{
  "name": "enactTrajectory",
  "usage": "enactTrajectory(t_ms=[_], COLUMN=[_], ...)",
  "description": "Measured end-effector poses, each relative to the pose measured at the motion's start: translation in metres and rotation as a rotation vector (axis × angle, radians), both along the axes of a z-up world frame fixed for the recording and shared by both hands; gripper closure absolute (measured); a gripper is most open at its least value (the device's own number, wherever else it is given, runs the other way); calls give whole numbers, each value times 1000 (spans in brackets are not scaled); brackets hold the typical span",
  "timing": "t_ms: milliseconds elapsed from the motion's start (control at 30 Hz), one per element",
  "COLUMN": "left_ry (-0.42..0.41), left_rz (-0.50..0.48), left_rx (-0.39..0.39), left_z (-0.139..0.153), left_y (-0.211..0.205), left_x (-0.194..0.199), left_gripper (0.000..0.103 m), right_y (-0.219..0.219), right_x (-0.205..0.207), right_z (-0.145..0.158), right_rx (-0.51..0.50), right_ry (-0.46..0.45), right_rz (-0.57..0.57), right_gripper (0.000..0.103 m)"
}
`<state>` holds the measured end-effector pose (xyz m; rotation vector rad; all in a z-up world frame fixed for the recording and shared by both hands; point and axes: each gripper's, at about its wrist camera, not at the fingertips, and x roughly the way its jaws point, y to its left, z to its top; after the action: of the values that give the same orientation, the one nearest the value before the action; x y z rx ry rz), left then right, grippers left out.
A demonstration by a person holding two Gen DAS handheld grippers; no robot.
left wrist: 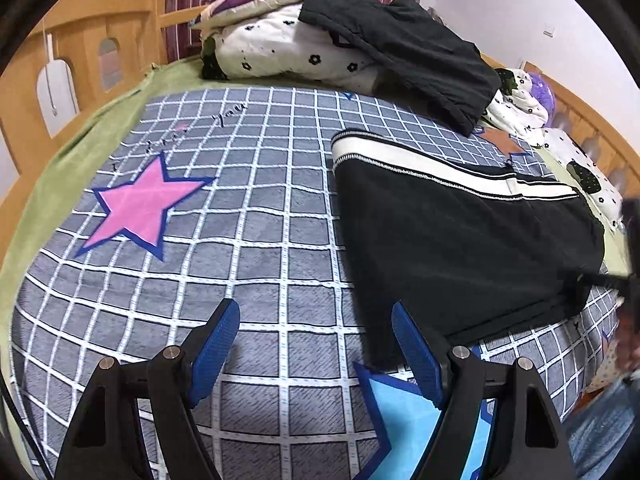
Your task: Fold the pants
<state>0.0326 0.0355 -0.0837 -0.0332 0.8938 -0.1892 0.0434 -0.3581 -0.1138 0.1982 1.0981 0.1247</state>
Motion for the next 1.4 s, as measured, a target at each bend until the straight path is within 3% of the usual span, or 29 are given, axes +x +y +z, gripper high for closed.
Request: enactTrajectory(t_ms=[67,133,200,267,400,567,600,667,767,867,967,1133,1200,1267,1333,1400], left_ry=[9,13,11,4,-2,19,20,19,4,6,24,91,110,113,109,106], left_rz=[3,7,7,9,27,22,22,22,16,8,1,-63,-90,-96,-85,-61], left_rx=[-1,-22,-45,-44,-38,-60,-57,-54,-52,-60,-48,1,21,38,40,28], left_z=[-1,0,2,2,-2,-11,-12,-13,-13,-15,-19,-31,-38,-41,-36,-25], left_y=[-1,-1,-2,-5,-10,-13,-14,-16,-20,-27,-37,-62,-72,-77,-77,-74], left_x=[3,5,7,10,19,24,25,26,27,31,34,31,29,27,25,24], left_gripper=[26,26,26,26,26,26,26,26,26,26,26,26,25,24,25,26], right_y=[7,11,10,7,12,20,24,33,19,1,7,0,-1,6,13,22], right_x=[-1,-3,-6,0,43,94,99,97,85,87,94,60,33,16,6,7], right_z=[-11,5,21,35,32,-16,-24,-16,25,20,-24,7,19,7,-13,-10], right_rx=[-29,-52,-33,-30,-71,-93,-98,-117,-24,22,-93,-106,-101,-189,-203,-259], right_ry=[8,-34,-90,-151,-135,-1,7,-48,-202,-177,-40,-116,-137,-76,-18,-40], right_rz=[16,47,41,24,41,63,73,118,139,87,104,84,82,110,142,158], right_gripper=[93,88,67,55,54,54,57,87,89,87,77,70,54,54,50,51])
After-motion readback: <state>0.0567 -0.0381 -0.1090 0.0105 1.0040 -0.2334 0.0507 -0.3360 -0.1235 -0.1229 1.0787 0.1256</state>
